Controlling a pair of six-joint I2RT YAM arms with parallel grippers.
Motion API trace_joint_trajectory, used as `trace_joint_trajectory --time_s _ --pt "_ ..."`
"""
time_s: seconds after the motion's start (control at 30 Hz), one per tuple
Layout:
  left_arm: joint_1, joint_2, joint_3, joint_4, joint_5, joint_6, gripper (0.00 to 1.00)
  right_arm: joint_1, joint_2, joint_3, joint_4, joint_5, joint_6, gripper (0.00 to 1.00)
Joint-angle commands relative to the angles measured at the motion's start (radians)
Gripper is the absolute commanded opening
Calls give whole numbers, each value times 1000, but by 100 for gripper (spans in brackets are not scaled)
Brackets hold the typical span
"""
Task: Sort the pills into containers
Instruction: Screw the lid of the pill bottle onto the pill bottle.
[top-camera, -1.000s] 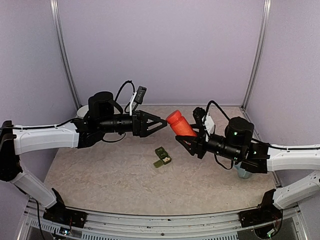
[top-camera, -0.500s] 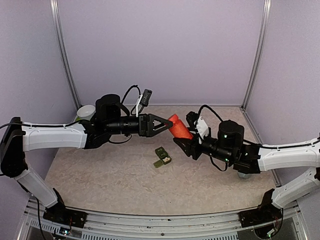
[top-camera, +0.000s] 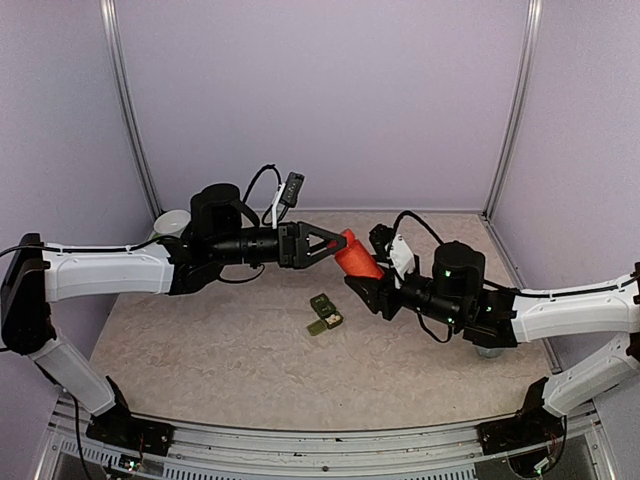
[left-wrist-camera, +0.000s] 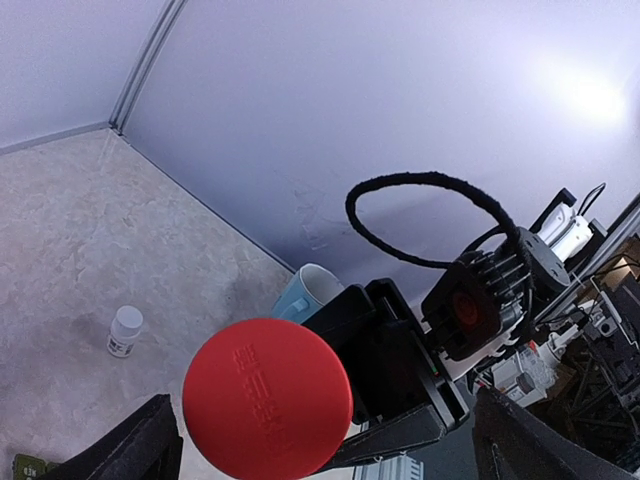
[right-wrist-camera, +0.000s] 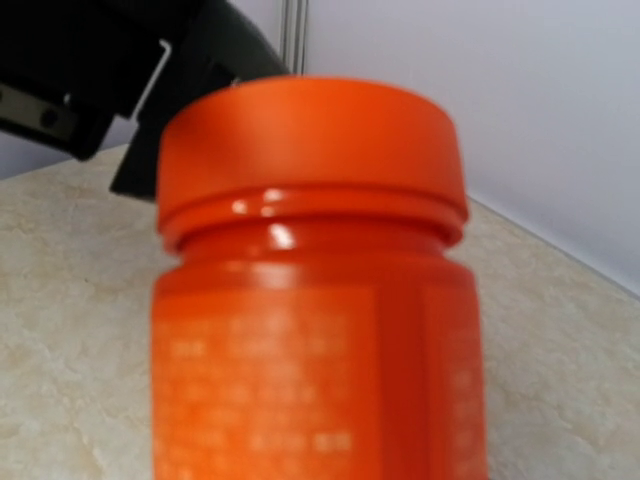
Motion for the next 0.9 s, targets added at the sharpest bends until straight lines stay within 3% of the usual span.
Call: trace_joint_trajectory --time_s 0.0,0.23,0.87 --pt "3 3 16 -3 -44 16 99 -5 -39 -3 74 3 -7 44" --pt "3 18 28 -5 -24 5 99 -6 -41 -5 86 0 -14 44" --pt "-15 10 20 60 6 1 99 35 134 78 32 1 -31 44"
